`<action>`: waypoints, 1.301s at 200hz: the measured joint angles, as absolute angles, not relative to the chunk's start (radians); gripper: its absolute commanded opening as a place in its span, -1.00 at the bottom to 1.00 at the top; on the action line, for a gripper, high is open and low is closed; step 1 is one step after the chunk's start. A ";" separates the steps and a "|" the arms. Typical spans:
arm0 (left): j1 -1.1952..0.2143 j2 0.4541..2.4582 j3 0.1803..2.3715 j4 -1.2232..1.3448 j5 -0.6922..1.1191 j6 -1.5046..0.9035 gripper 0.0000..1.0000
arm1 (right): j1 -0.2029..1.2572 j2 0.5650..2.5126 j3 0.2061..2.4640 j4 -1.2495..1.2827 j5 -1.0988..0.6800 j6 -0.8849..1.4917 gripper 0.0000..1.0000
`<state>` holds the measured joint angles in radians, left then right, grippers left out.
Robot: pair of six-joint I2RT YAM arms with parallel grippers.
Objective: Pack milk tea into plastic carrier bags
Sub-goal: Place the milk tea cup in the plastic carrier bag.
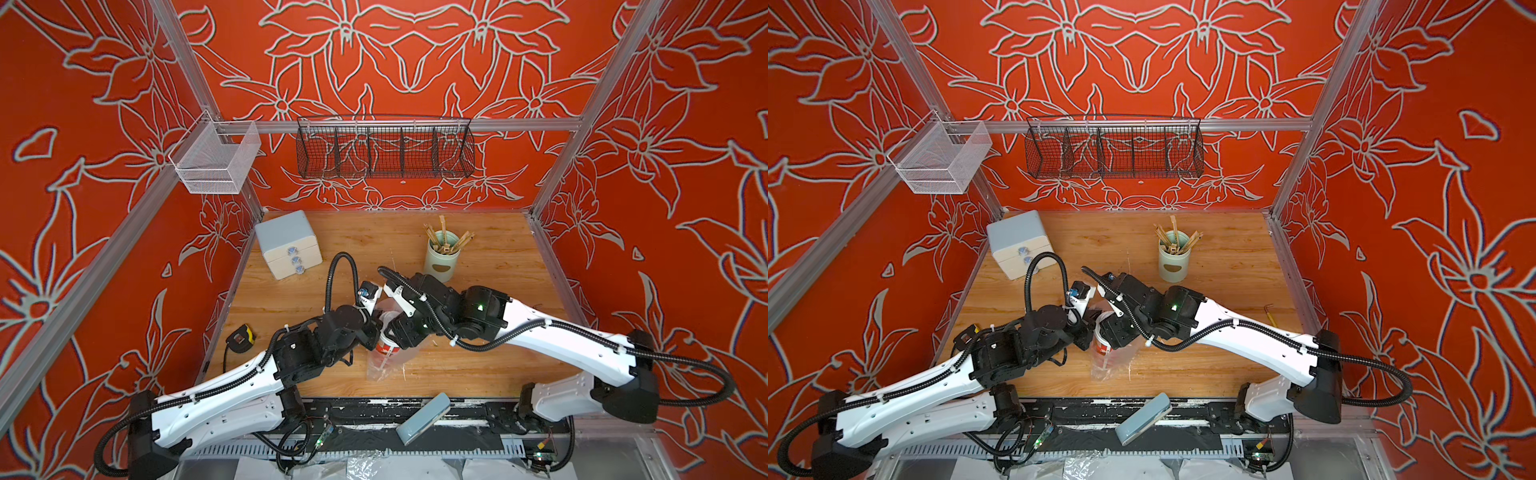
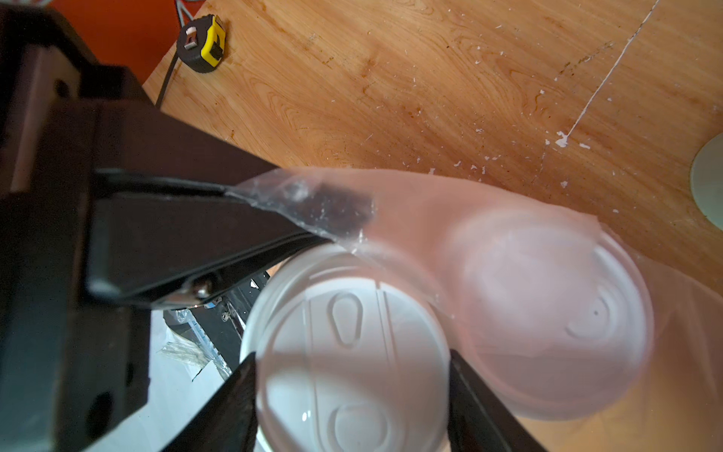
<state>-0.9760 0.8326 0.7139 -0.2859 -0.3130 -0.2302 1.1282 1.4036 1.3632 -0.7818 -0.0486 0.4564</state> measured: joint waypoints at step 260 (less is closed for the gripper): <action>-0.977 0.825 0.723 -0.224 -0.283 -0.236 -1.00 | 1.135 1.203 1.420 -0.881 0.056 0.481 0.28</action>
<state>-0.9771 0.8249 0.7235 -0.2237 -0.2829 -0.2359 1.1347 1.2026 1.4200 -0.8814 0.0563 0.4812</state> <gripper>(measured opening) 0.047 0.641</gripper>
